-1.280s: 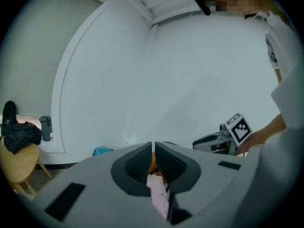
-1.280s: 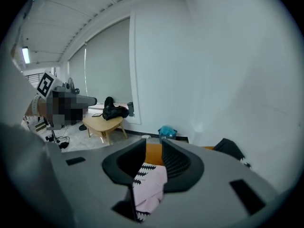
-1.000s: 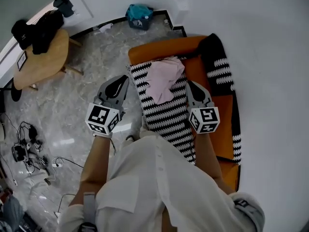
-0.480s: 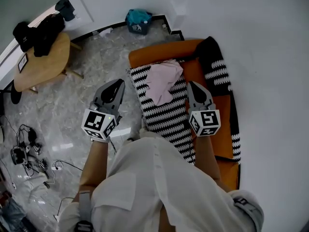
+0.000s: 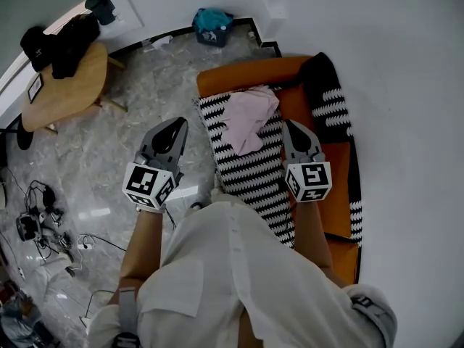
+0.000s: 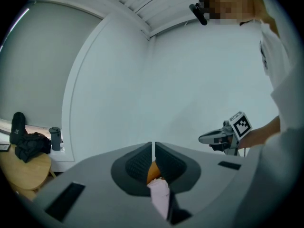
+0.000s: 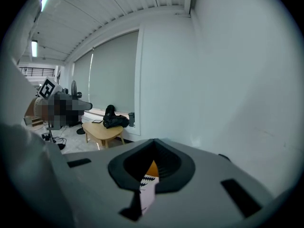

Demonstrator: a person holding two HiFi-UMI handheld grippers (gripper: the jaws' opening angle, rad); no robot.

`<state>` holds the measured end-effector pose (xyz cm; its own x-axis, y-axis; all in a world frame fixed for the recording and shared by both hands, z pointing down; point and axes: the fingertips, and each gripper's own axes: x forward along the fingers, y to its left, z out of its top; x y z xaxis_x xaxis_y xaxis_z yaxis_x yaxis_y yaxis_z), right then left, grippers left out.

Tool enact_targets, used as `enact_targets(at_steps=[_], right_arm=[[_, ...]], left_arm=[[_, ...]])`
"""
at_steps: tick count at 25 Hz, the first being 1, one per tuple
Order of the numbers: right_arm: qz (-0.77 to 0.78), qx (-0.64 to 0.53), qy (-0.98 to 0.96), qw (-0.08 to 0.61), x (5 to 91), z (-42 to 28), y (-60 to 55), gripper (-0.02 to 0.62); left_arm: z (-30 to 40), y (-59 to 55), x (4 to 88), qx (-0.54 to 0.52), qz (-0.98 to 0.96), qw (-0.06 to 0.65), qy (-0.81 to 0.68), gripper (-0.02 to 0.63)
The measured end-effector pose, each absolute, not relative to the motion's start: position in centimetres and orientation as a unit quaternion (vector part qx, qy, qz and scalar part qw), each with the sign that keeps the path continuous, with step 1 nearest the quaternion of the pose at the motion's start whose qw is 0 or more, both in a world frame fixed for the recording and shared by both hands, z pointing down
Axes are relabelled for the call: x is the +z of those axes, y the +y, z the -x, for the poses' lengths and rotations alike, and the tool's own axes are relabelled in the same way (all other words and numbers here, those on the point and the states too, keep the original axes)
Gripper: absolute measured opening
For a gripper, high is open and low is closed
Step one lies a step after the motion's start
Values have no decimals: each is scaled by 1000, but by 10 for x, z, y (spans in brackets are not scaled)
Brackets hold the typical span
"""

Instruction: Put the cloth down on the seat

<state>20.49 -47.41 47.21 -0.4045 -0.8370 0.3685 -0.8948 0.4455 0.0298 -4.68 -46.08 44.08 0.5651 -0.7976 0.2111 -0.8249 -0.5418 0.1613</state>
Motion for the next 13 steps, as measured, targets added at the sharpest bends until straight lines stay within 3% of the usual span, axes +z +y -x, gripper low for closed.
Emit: enact_targets(at_steps=[13], right_arm=[[-512,94,-835,177,489,-208,-486,8]], left_arm=[[43,-472,454,68,-875,130,-462,31]])
